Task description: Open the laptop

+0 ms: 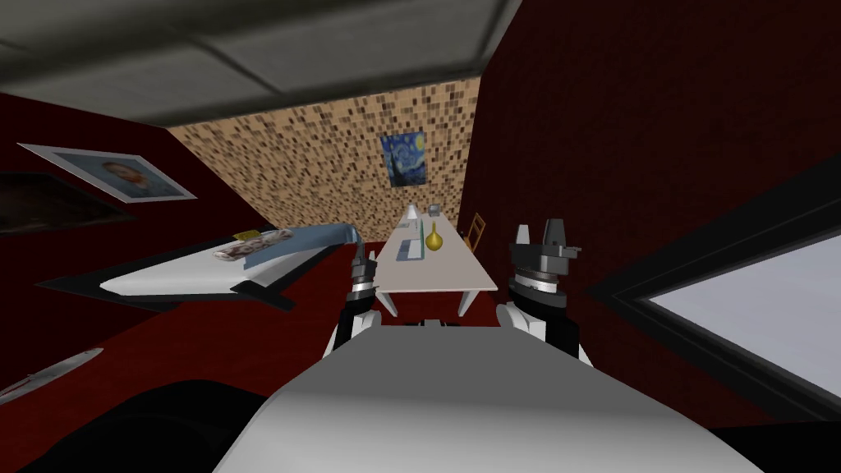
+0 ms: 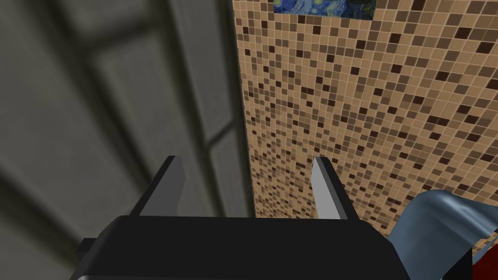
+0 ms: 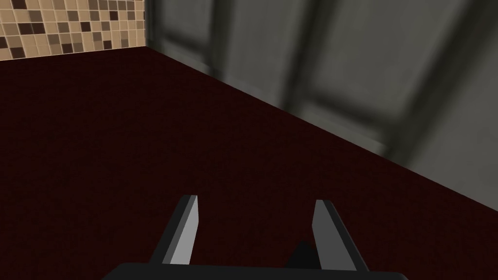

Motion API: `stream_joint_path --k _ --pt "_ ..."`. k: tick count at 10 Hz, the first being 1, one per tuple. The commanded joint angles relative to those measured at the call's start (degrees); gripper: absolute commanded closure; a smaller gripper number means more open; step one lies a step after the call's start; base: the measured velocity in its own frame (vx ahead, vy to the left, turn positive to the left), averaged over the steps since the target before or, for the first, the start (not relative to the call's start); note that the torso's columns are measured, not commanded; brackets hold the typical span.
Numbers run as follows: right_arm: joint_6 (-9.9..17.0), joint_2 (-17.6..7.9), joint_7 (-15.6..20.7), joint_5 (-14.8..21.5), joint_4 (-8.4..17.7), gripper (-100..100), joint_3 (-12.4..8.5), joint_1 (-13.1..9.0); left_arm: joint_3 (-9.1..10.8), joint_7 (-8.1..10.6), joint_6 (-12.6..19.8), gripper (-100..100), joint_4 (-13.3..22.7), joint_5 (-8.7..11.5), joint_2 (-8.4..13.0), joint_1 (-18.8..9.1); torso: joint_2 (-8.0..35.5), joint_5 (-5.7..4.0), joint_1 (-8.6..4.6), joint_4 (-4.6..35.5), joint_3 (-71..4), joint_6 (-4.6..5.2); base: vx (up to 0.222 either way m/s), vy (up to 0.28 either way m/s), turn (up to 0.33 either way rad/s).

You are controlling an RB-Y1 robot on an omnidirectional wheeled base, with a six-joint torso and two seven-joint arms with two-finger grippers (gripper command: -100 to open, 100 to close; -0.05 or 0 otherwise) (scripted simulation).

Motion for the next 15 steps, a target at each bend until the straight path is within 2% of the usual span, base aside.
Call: stream_joint_path --k 1,3,6,15 --pt "0.00 0.00 0.00 0.00 0.00 0 0.00 0.00 0.15 0.03 0.52 -100 0.42 -0.05 2.09 -0.47 4.23 0.00 0.00 4.23 -8.46 0.00 0.005 -0.012 -0.025" --pt "0.01 0.00 0.00 0.00 0.03 0 0.00 0.00 0.49 0.09 1.68 -100 1.34 -0.18 4.68 -1.53 6.70 -0.01 -0.06 6.68 -13.52 0.01 -0.004 -0.035 -0.035" --pt "0.01 0.01 0.00 0.00 0.03 0 0.01 0.00 1.25 0.22 4.27 -100 3.40 -0.45 7.55 -3.88 6.90 -0.01 -0.03 6.91 -13.84 0.00 -0.004 -0.052 -0.056" --pt "0.01 0.01 0.00 0.00 0.03 0 0.01 0.01 4.07 0.72 13.93 -100 11.46 -1.48 13.00 -12.70 6.87 0.00 -0.01 6.91 -13.86 0.00 -0.002 -0.073 -0.067"
